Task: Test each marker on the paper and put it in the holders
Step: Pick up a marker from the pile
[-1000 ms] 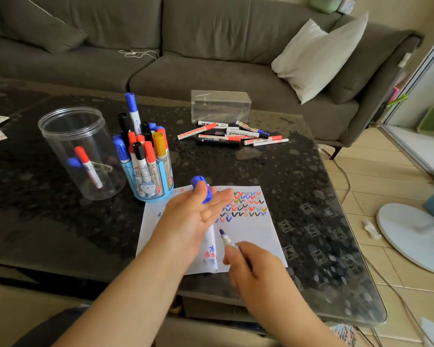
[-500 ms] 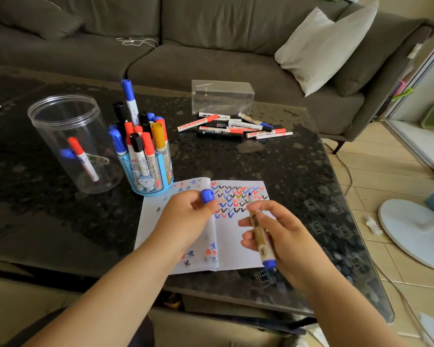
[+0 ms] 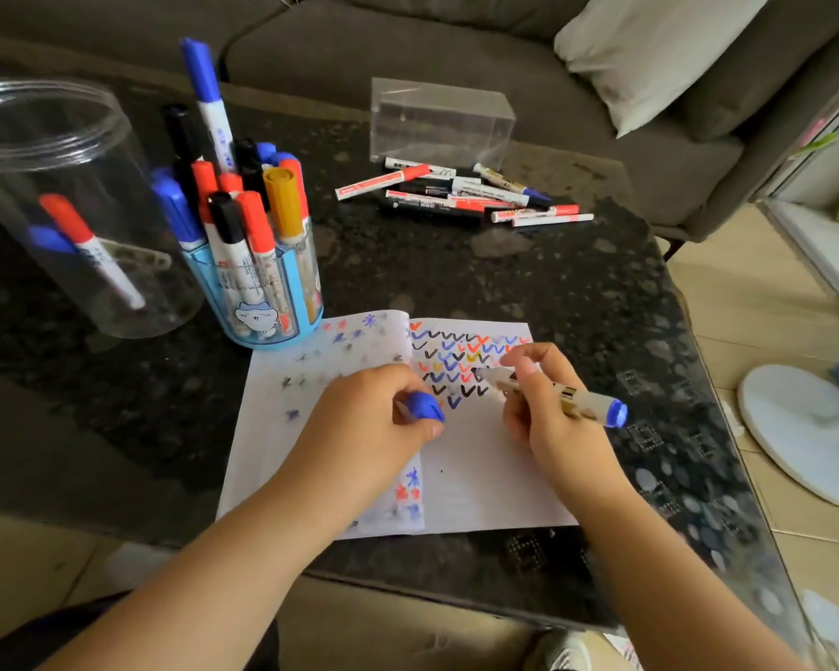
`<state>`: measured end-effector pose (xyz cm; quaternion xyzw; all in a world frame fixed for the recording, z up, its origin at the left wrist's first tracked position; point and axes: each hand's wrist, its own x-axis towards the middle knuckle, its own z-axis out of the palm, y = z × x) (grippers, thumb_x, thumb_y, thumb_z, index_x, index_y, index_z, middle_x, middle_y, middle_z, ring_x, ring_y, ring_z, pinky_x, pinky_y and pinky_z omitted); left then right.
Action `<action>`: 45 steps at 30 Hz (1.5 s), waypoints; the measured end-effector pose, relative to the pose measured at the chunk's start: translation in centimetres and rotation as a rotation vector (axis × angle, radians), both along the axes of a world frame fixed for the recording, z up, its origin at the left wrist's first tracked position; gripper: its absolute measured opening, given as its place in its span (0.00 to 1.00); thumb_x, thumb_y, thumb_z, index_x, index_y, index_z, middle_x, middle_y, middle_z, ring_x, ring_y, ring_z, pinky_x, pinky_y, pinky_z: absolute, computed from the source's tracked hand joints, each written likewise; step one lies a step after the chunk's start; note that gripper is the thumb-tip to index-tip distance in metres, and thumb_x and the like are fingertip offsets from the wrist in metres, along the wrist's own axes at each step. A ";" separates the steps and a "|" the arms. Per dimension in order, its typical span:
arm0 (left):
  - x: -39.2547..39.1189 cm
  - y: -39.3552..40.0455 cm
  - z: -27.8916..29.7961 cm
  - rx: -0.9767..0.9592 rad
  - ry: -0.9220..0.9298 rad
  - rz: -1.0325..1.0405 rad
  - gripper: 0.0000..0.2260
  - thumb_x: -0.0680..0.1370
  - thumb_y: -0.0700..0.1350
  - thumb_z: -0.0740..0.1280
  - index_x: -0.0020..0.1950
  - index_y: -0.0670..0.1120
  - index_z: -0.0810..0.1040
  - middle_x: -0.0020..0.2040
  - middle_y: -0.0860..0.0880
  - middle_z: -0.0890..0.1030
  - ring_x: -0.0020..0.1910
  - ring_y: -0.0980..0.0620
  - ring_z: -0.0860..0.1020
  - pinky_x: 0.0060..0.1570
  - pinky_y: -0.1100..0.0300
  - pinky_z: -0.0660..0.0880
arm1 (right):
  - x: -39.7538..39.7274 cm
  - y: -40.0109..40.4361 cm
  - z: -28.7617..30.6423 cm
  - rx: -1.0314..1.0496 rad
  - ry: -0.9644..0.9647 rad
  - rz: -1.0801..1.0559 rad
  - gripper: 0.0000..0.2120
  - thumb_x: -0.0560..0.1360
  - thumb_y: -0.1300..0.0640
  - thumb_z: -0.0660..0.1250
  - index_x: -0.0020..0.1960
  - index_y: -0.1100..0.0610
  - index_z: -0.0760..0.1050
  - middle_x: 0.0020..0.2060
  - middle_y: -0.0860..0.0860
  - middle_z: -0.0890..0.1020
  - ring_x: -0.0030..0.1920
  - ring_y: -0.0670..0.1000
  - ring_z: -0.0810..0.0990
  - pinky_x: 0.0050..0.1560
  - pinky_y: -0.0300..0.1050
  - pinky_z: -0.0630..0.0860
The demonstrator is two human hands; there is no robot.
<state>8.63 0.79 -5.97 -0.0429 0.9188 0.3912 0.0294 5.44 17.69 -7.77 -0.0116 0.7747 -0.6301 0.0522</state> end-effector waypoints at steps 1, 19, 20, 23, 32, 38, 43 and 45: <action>0.0 0.1 -0.1 -0.021 0.009 -0.015 0.08 0.73 0.49 0.71 0.50 0.53 0.78 0.44 0.57 0.78 0.43 0.58 0.77 0.39 0.75 0.68 | -0.2 0.0 -0.3 0.022 0.036 -0.021 0.10 0.78 0.49 0.60 0.42 0.55 0.71 0.26 0.49 0.67 0.27 0.45 0.64 0.26 0.35 0.60; -0.1 0.9 -1.1 -0.217 0.100 -0.074 0.09 0.75 0.50 0.67 0.55 0.52 0.76 0.52 0.54 0.75 0.49 0.56 0.75 0.50 0.61 0.74 | -0.5 -0.2 -1.7 0.164 0.181 -0.054 0.12 0.73 0.62 0.68 0.35 0.61 0.68 0.24 0.44 0.71 0.25 0.41 0.65 0.27 0.32 0.61; 0.0 0.9 -1.1 -0.215 0.099 -0.073 0.09 0.75 0.50 0.67 0.55 0.52 0.76 0.53 0.54 0.75 0.49 0.56 0.74 0.50 0.62 0.74 | -0.5 -0.2 -1.7 0.170 0.183 -0.055 0.11 0.73 0.61 0.68 0.36 0.61 0.68 0.25 0.45 0.72 0.26 0.41 0.65 0.27 0.33 0.62; 0.0 0.9 -1.2 -0.214 0.095 -0.073 0.09 0.75 0.50 0.67 0.55 0.52 0.76 0.52 0.54 0.75 0.49 0.56 0.74 0.49 0.62 0.73 | -0.6 -0.2 -1.8 0.209 0.175 -0.057 0.12 0.73 0.61 0.68 0.34 0.60 0.68 0.23 0.44 0.70 0.25 0.42 0.64 0.26 0.32 0.61; -0.1 0.8 -1.2 -0.167 0.094 -0.064 0.07 0.75 0.50 0.68 0.52 0.52 0.76 0.49 0.55 0.74 0.44 0.57 0.75 0.46 0.63 0.74 | -0.6 -0.2 -1.9 0.218 0.176 -0.122 0.14 0.72 0.64 0.66 0.31 0.58 0.64 0.23 0.43 0.68 0.25 0.42 0.63 0.25 0.33 0.59; -0.4 0.2 -0.5 0.108 0.020 0.029 0.04 0.75 0.48 0.68 0.49 0.53 0.78 0.42 0.57 0.78 0.40 0.59 0.76 0.35 0.75 0.68 | -0.1 0.6 -1.0 -0.028 0.094 -0.166 0.13 0.75 0.60 0.67 0.34 0.55 0.67 0.24 0.46 0.70 0.27 0.43 0.65 0.27 0.35 0.62; -0.8 -0.2 0.8 0.626 -0.159 0.133 0.06 0.77 0.42 0.66 0.46 0.53 0.80 0.37 0.56 0.84 0.38 0.63 0.81 0.40 0.69 0.76 | 1.6 0.6 1.8 -0.356 0.066 -0.123 0.12 0.74 0.60 0.68 0.39 0.64 0.67 0.23 0.50 0.69 0.24 0.46 0.65 0.25 0.36 0.61; -0.6 -0.2 1.2 0.750 -0.204 0.119 0.07 0.77 0.40 0.66 0.50 0.50 0.81 0.39 0.53 0.84 0.40 0.58 0.82 0.45 0.63 0.78 | 2.1 0.4 2.9 -0.410 0.072 -0.130 0.14 0.72 0.57 0.64 0.38 0.67 0.65 0.23 0.53 0.68 0.23 0.47 0.64 0.24 0.36 0.61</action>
